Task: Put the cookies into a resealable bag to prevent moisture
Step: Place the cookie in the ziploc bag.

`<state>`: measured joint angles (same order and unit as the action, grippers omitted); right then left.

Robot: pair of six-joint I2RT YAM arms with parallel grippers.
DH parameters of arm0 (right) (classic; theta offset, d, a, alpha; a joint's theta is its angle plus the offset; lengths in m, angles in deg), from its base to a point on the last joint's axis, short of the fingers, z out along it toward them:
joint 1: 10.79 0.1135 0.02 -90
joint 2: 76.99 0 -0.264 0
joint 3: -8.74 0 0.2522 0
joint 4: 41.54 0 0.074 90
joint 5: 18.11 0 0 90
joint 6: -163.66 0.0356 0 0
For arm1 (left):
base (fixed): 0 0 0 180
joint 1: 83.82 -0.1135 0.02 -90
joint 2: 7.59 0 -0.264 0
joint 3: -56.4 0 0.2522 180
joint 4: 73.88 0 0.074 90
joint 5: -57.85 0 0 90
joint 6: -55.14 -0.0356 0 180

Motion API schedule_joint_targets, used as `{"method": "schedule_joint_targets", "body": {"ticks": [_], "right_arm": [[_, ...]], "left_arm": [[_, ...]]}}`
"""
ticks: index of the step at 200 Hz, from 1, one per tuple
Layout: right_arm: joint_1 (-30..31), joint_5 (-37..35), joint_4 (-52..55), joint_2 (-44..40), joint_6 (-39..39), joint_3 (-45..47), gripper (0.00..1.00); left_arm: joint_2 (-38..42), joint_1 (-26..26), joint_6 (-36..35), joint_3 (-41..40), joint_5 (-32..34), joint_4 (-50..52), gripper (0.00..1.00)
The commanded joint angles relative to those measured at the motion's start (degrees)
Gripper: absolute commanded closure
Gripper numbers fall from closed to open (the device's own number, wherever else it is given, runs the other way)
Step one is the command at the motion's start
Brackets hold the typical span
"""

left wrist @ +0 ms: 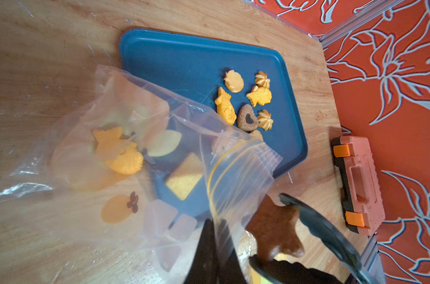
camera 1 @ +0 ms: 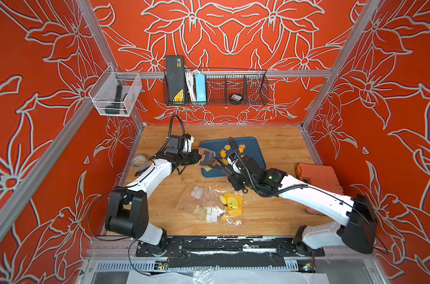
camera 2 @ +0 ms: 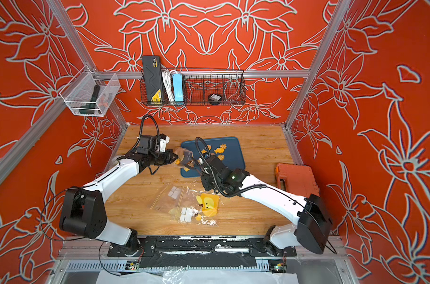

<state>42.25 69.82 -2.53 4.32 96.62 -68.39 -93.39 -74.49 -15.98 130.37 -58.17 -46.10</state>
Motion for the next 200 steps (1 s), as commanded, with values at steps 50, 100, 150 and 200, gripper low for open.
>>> {"method": "schedule_joint_targets", "body": {"ticks": [50, 100, 150, 200], "right_arm": [[-1.70, 0.40, 0.24, 10.13, -0.49, -9.27, 0.69], [-1.80, 5.93, 0.03, 12.63, -2.19, -12.12, 0.49], [-1.80, 6.17, 0.74, 7.21, -2.05, -9.40, 0.44], [-1.92, 0.22, -1.41, -7.95, 0.11, 4.58, 0.49]], "left_arm": [[-0.33, -0.45, -1.12, -0.26, -2.27, -1.26, 1.00], [-0.28, -0.49, -1.19, -0.26, -2.11, -1.19, 1.00], [-0.23, -0.47, -1.20, -0.23, -1.60, -0.94, 1.00], [0.48, -0.50, -0.78, -0.26, 1.61, -0.57, 1.00]]}}
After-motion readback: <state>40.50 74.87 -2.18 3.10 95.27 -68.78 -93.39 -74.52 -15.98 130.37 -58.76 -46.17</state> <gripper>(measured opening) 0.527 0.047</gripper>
